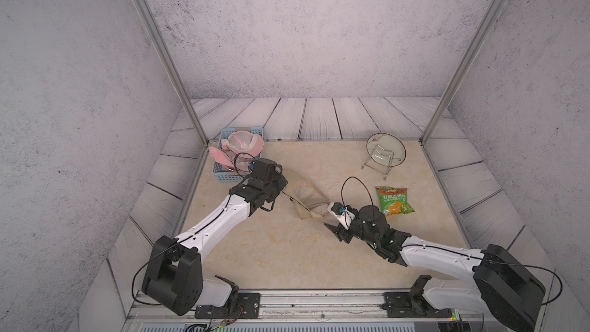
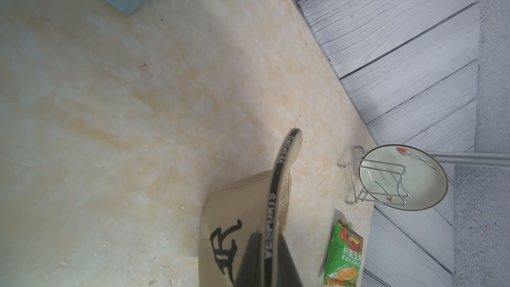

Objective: Turn the baseball cap inside out
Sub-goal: Turn over the baseball cap.

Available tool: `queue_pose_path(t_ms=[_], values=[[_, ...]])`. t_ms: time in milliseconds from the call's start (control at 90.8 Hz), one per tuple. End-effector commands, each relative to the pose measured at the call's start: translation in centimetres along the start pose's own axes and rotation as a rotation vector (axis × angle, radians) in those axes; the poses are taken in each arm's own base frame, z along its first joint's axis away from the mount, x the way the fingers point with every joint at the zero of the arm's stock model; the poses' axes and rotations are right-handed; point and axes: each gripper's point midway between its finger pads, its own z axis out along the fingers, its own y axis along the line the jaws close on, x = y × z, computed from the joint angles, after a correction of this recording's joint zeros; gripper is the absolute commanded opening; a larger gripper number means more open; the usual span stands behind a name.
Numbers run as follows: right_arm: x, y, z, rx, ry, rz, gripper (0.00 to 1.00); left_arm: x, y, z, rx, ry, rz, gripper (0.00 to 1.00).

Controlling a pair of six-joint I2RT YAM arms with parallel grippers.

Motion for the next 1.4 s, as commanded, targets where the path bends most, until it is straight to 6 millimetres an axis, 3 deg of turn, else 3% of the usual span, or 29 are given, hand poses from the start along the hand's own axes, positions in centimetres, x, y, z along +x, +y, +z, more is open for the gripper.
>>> queue_pose_path(t_ms=[0, 253, 440, 683, 925, 1046, 1189, 1321, 1387], values=[[-2.1, -1.1, 1.2, 0.096, -0.060, -0.068, 0.68, -0.4, -0.2, -0.9, -0.014, -0.024, -0.049, 0.00], [-2.3, 0.5, 3.4, 0.067, -0.034, -0.112, 0.68, -0.5, -0.1, -1.4, -0.013, -0.035, -0.068, 0.00], [-1.7, -2.0, 5.1, 0.235, 0.031, -0.120, 0.66, -0.1, -0.1, -1.6, 0.001, -0.021, -0.109, 0.00], [-0.5, -3.1, 6.1, 0.352, 0.051, -0.123, 0.58, -0.3, 0.3, -1.9, -0.011, -0.034, -0.117, 0.00], [0.8, -3.3, 5.6, 0.383, 0.049, -0.120, 0.25, -0.3, 0.0, -1.8, -0.007, -0.027, -0.106, 0.00], [0.6, -1.4, 5.5, 0.258, 0.042, -0.152, 0.13, -0.5, -0.7, -1.7, 0.005, -0.023, -0.040, 0.00], [0.8, 3.2, 4.5, -0.035, 0.089, -0.144, 0.08, -1.7, -3.8, -1.6, 0.061, -0.041, 0.188, 0.00], [0.7, 7.2, 3.0, -0.356, 0.194, -0.039, 0.07, -1.4, -10.3, -2.6, 0.334, 0.017, 0.471, 0.00], [0.6, 8.1, 2.7, -0.447, 0.243, 0.029, 0.07, -0.9, -13.1, -3.8, 0.463, 0.054, 0.600, 0.00]])
